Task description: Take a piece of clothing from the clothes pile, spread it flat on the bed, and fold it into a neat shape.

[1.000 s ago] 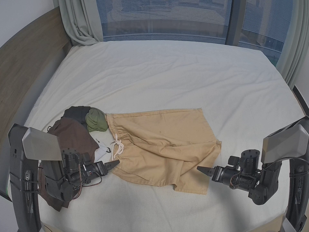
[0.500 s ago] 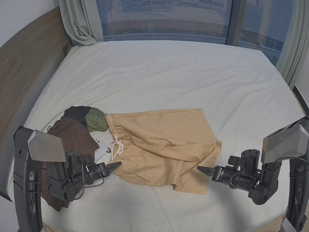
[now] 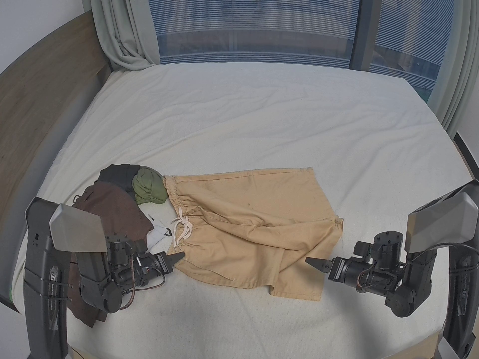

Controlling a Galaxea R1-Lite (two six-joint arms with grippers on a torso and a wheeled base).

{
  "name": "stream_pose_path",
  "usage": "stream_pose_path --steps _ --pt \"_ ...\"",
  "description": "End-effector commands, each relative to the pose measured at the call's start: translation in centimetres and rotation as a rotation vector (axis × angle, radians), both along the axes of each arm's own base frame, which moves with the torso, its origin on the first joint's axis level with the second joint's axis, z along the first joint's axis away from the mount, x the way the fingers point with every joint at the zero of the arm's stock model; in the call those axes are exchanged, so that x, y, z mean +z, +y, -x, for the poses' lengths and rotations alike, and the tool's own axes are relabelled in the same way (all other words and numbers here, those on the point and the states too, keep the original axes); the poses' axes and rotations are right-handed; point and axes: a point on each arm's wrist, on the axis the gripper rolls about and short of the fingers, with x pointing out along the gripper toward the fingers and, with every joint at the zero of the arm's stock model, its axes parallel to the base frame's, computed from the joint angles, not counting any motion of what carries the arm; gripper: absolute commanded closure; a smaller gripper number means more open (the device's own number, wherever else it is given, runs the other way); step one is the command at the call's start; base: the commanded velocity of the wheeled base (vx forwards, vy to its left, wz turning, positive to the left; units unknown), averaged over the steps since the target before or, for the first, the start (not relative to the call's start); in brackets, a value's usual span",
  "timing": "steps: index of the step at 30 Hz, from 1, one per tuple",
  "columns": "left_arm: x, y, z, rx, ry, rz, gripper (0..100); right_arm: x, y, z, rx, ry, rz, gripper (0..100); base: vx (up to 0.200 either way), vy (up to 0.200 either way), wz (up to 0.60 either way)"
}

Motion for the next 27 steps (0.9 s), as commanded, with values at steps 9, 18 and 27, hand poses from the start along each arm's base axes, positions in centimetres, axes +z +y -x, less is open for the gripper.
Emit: stream_pose_path --steps 9,18,27 --pt "0.1 0.1 0.0 0.005 -0.014 0.002 100 -1.6 0.4 0.9 0.027 0.065 0.029 0 0.000 0.000 0.00" --pt "0.2 -0.1 0.0 -0.001 -0.030 0.006 100 -3.5 0.8 1.5 0.053 0.128 0.056 0 0.000 0.000 0.00" --pt "0.3 -0.2 0.0 0.001 -0.028 0.013 100 -4.7 0.5 2.3 0.060 0.170 0.096 0 0.000 0.000 0.00"
